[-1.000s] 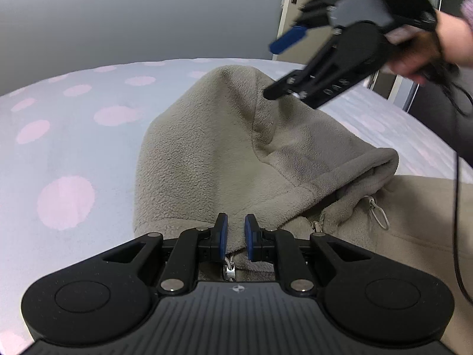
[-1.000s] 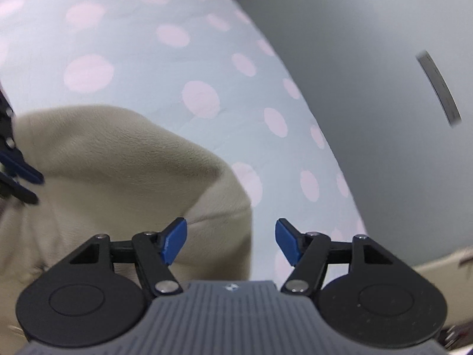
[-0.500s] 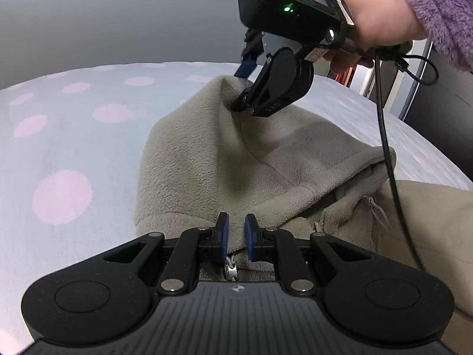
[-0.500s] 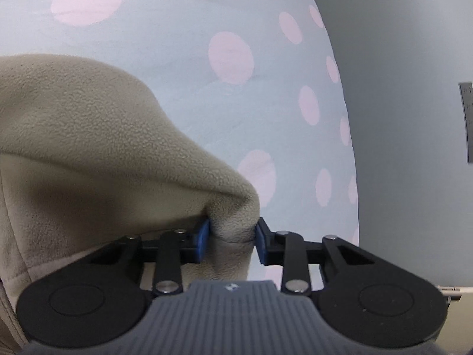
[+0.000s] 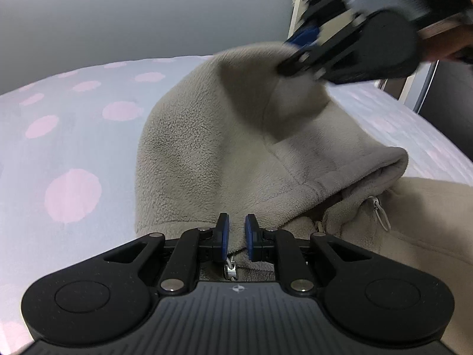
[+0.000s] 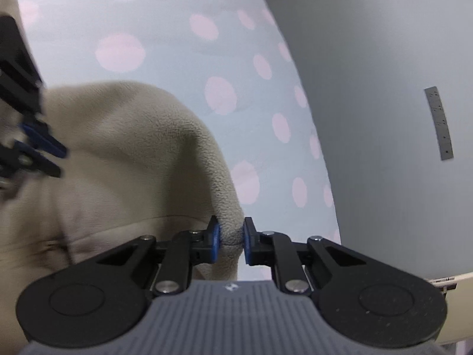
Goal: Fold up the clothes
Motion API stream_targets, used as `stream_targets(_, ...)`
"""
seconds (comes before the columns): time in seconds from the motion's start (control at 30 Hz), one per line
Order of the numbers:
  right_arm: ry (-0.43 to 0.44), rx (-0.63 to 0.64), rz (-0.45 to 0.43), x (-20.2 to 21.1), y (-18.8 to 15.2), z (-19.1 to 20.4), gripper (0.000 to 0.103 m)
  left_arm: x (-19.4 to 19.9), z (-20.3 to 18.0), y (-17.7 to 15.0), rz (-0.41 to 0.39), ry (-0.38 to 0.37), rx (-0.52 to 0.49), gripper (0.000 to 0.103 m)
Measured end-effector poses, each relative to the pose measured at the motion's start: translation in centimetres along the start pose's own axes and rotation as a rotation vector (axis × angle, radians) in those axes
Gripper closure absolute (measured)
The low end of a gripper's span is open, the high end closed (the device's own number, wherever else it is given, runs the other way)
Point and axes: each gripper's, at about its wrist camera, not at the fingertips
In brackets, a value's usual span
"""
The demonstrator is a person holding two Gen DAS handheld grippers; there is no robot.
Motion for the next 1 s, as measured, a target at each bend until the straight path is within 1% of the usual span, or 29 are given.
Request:
stream_targets(0.17,-0.022,-0.036,-0.055,6.6,-1.3,1.4,0.086,2.2,-0.7,-0.3,0.005,0.024,0.019,0.092)
stream_targets(0.23,-0.025,-0.052,-0.083,8.4,-1.9,2.3,0.086,3.1,-0.9,-0.4,0.007,0.034,0.026,0.092)
stream_targets(0.3,-0.060,-0.059,-0.108,10.3,-2.7,3.9,0.086,4.0,-1.2,-0.5,0.009,0.043,0.034,0.092)
stream_targets(0.33,-0.078,-0.064,-0.122,11.0,-3.2,4.9,0.086,5.1,-1.1,-1.2,0.023,0.046,0.049,0.092)
stream_targets(0.4,-0.118,-0.059,-0.143,12.1,-3.6,7.2,0.086,7.7,-1.1,-2.7,0.044,0.048,0.076,0.092)
stream_targets(0.5,-0.252,0.047,-0.157,14.1,-4.9,12.7,0.086,11.5,-1.2,-4.7,0.065,0.063,0.125,0.092)
stream_targets(0.53,-0.273,0.053,-0.160,14.9,-5.4,14.3,0.086,12.5,-1.3,-5.1,0.070,0.070,0.146,0.092)
stream_targets(0.6,-0.283,0.038,-0.171,16.0,-6.1,17.0,0.086,14.1,-1.5,-5.9,0.083,0.084,0.200,0.091)
stream_targets(0.67,-0.329,0.064,-0.181,16.8,-6.8,20.0,0.086,15.5,-2.1,-7.0,0.082,0.101,0.245,0.091)
stream_targets(0.77,-0.340,0.059,-0.196,18.0,-7.6,23.5,0.086,17.0,-3.0,-8.4,0.065,0.118,0.299,0.087)
stream_targets(0.83,-0.338,0.048,-0.200,18.7,-8.3,25.4,0.086,17.5,-3.7,-9.3,0.053,0.117,0.336,0.087)
stream_targets(0.93,-0.324,0.031,-0.200,18.9,-9.0,28.2,0.086,17.7,-4.0,-10.1,0.043,0.093,0.381,0.087)
stream_targets(1.0,-0.300,0.014,-0.184,18.0,-9.4,29.3,0.086,16.6,-4.5,-10.2,0.038,0.093,0.385,0.087)
Point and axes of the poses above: each gripper's, at about its wrist camera, not at the fingertips, and x roughly against the way its jaws point, z to its left, y to its top, and after that the axes turned 1 degree about -y, right-handed
